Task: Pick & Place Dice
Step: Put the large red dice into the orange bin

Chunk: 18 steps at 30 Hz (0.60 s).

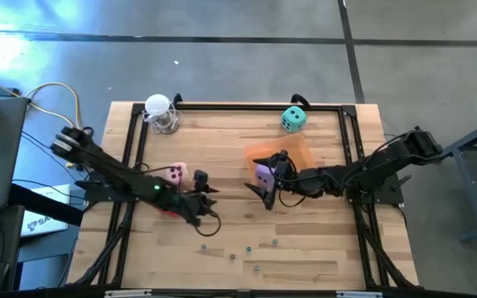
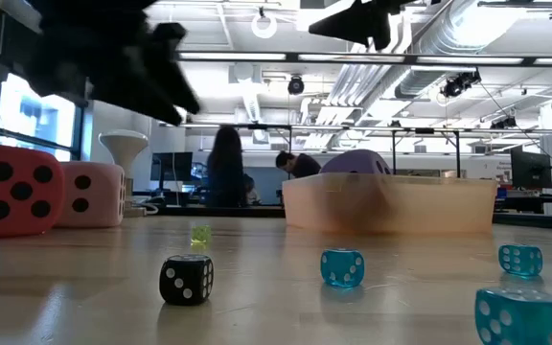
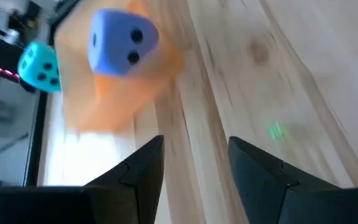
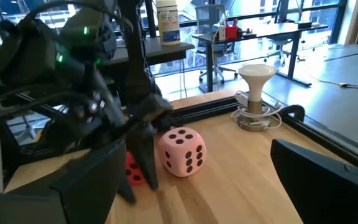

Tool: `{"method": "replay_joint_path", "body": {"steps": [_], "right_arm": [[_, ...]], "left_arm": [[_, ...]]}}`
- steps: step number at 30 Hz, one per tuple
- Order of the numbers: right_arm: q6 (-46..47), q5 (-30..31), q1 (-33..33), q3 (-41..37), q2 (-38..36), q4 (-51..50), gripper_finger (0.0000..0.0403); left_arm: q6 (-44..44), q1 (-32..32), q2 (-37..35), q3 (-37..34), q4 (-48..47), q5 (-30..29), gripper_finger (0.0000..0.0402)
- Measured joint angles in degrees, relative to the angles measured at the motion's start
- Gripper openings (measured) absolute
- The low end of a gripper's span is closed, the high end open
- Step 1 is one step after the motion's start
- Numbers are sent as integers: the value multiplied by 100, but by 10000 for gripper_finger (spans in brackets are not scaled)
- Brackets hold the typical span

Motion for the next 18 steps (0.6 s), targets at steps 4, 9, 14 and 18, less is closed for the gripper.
{"method": "replay_joint_path", "body": {"steps": [4,9,14,18], "right_arm": [[89,-280,30,0,0,-54,388],[88,-762,32,0,0,-71,388],[88,-897,32,2,0,-134,388],[88,-896,32,2,0,-177,388]], "left_arm": [[-773,-177,-646,0,-1542,526,169],[-1453,-357,-1306,0,-2328,1413,169],[-1857,-443,-1810,0,-2461,1418,169],[-2466,-441,-1960,0,-2445,1468,169]]}}
